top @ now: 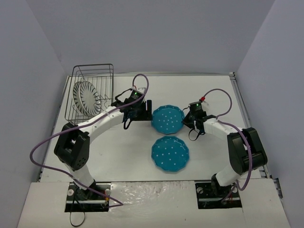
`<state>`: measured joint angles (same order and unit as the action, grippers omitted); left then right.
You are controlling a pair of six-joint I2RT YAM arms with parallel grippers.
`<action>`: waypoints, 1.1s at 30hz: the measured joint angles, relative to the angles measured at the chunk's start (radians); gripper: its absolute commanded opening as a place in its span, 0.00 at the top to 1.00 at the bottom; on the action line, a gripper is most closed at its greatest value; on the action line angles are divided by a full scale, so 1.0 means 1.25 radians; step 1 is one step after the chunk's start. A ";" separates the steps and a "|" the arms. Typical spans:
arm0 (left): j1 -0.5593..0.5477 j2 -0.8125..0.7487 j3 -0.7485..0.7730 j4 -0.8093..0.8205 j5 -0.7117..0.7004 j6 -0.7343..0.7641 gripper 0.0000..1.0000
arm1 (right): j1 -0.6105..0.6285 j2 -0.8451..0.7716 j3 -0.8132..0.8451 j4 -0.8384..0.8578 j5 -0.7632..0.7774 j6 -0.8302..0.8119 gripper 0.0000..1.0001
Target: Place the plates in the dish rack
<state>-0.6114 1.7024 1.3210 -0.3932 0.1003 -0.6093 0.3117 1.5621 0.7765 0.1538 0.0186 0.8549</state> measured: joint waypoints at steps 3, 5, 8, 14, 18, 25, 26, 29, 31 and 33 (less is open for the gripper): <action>0.004 0.016 -0.012 0.029 0.034 -0.020 0.39 | -0.012 -0.012 0.000 -0.010 -0.009 -0.006 1.00; 0.006 0.028 -0.018 0.050 0.050 -0.031 0.39 | -0.020 -0.018 0.000 -0.015 -0.015 -0.010 1.00; 0.011 0.045 -0.033 0.084 0.084 -0.052 0.39 | -0.035 -0.027 0.000 -0.020 -0.024 -0.014 1.00; 0.023 0.078 -0.066 0.160 0.149 -0.103 0.39 | -0.053 -0.036 0.000 -0.022 -0.033 -0.018 1.00; 0.032 0.101 -0.104 0.228 0.202 -0.150 0.38 | -0.061 -0.039 0.000 -0.022 -0.043 -0.018 1.00; 0.046 0.146 -0.160 0.388 0.305 -0.262 0.37 | -0.061 -0.041 0.000 -0.021 -0.066 -0.017 1.00; 0.046 0.153 -0.164 0.410 0.317 -0.276 0.37 | -0.061 -0.041 0.000 -0.021 -0.069 -0.016 1.00; 0.047 0.166 -0.174 0.465 0.344 -0.314 0.37 | -0.061 -0.041 0.000 -0.018 -0.078 -0.015 1.00; 0.048 0.167 -0.183 0.500 0.360 -0.337 0.37 | -0.061 -0.041 0.000 -0.018 -0.082 -0.013 1.00; 0.049 0.171 -0.190 0.531 0.370 -0.356 0.37 | -0.061 -0.041 0.000 -0.018 -0.084 -0.013 1.00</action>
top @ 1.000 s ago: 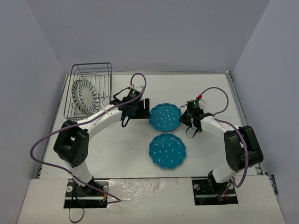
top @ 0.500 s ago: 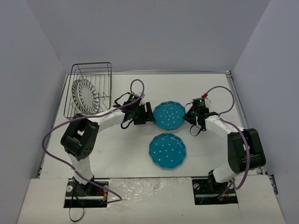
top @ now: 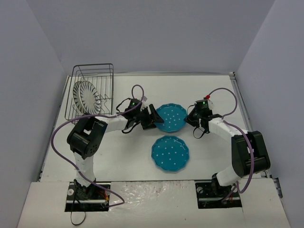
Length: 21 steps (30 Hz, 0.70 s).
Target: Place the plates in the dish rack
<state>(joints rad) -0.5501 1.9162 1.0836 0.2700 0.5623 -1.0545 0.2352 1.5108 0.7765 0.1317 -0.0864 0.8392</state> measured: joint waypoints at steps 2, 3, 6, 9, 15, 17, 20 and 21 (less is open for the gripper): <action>0.000 0.005 -0.008 0.033 0.009 -0.022 0.37 | 0.000 0.000 0.000 0.000 -0.001 0.000 1.00; 0.000 0.007 -0.013 0.043 0.012 -0.029 0.37 | -0.002 0.000 0.000 0.000 -0.001 0.001 1.00; 0.001 0.015 -0.024 0.078 0.020 -0.049 0.37 | -0.005 0.000 0.000 0.000 -0.002 0.001 1.00; 0.001 0.017 -0.032 0.094 0.025 -0.064 0.37 | -0.005 -0.001 0.000 0.000 -0.007 0.002 1.00; 0.001 0.023 -0.038 0.121 0.031 -0.078 0.37 | -0.005 -0.007 0.000 0.001 -0.013 0.006 1.00; 0.001 0.029 -0.038 0.130 0.032 -0.082 0.37 | -0.005 -0.013 0.000 0.001 -0.013 0.007 1.00; 0.001 0.040 -0.039 0.139 0.033 -0.089 0.37 | -0.005 -0.021 0.001 0.001 -0.018 0.007 1.00; 0.001 0.043 -0.039 0.144 0.034 -0.091 0.37 | -0.005 -0.024 0.001 0.001 -0.020 0.007 1.00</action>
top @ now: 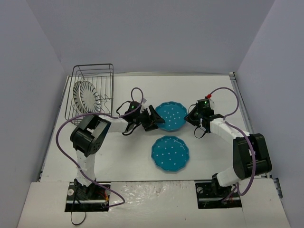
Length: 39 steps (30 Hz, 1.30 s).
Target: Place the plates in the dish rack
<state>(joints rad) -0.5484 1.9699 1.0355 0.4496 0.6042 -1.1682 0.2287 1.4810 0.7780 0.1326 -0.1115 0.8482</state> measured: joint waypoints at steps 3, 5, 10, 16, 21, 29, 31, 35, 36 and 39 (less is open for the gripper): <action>0.000 0.007 0.000 0.015 0.002 -0.012 0.37 | 0.000 -0.006 0.001 0.000 -0.003 0.000 1.00; 0.000 0.011 -0.002 0.029 0.002 -0.019 0.37 | 0.000 -0.006 0.002 0.000 -0.005 0.000 1.00; 0.000 0.023 -0.008 0.090 0.011 -0.050 0.41 | 0.000 -0.006 0.002 0.000 -0.007 0.000 1.00; 0.000 0.080 -0.026 0.205 0.033 -0.122 0.46 | 0.000 -0.006 0.002 0.000 -0.007 0.000 1.00; 0.000 0.111 -0.031 0.285 0.044 -0.174 0.47 | 0.000 -0.006 0.002 0.000 -0.007 0.001 1.00; 0.000 0.129 -0.043 0.391 0.047 -0.236 0.59 | 0.002 -0.006 0.002 0.001 -0.007 0.006 1.00; 0.000 0.131 -0.050 0.418 0.046 -0.251 0.60 | 0.002 -0.007 0.002 0.003 -0.007 0.009 1.00; 0.000 0.139 -0.055 0.457 0.044 -0.272 0.68 | 0.001 -0.009 0.002 0.005 -0.007 0.012 1.00; 0.000 0.142 -0.055 0.464 0.043 -0.277 0.70 | 0.001 -0.011 0.002 0.006 -0.007 0.012 1.00; 0.000 0.147 -0.057 0.479 0.041 -0.287 0.80 | 0.001 -0.015 0.002 0.008 -0.007 0.013 1.00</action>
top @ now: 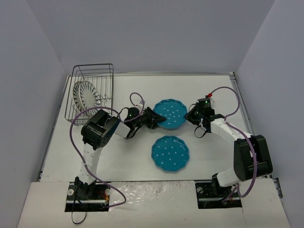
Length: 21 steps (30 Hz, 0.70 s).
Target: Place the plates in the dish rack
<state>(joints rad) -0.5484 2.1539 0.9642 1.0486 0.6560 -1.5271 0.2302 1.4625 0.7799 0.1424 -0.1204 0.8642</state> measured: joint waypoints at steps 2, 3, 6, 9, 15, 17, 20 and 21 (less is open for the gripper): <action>0.000 0.001 -0.003 0.018 -0.002 -0.011 0.87 | 0.000 0.000 0.000 0.002 0.001 0.000 1.00; 0.000 0.001 -0.005 0.028 -0.004 -0.014 0.90 | 0.000 0.000 -0.001 0.003 0.001 0.001 1.00; 0.000 0.001 -0.006 0.039 -0.005 -0.017 1.00 | -0.001 -0.005 -0.001 0.005 0.001 0.001 1.00; 0.000 -0.002 -0.005 0.038 -0.003 -0.008 1.00 | 0.000 -0.015 -0.005 0.005 0.002 -0.001 1.00; -0.001 -0.050 0.036 -0.085 0.008 0.084 1.00 | 0.001 -0.047 -0.017 0.005 0.008 -0.001 0.52; -0.002 -0.076 0.060 -0.162 0.005 0.135 1.00 | 0.004 -0.061 -0.016 0.011 0.004 -0.001 0.42; -0.004 -0.121 0.089 -0.279 -0.008 0.221 1.00 | 0.010 -0.082 -0.015 0.014 -0.002 -0.003 0.33; -0.005 -0.138 0.098 -0.323 -0.013 0.252 1.00 | 0.012 -0.087 -0.014 0.015 -0.003 -0.003 0.31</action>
<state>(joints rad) -0.5547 1.9816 1.0869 0.6447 0.6394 -1.2114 0.2446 1.3541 0.7625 0.1613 -0.1235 0.8603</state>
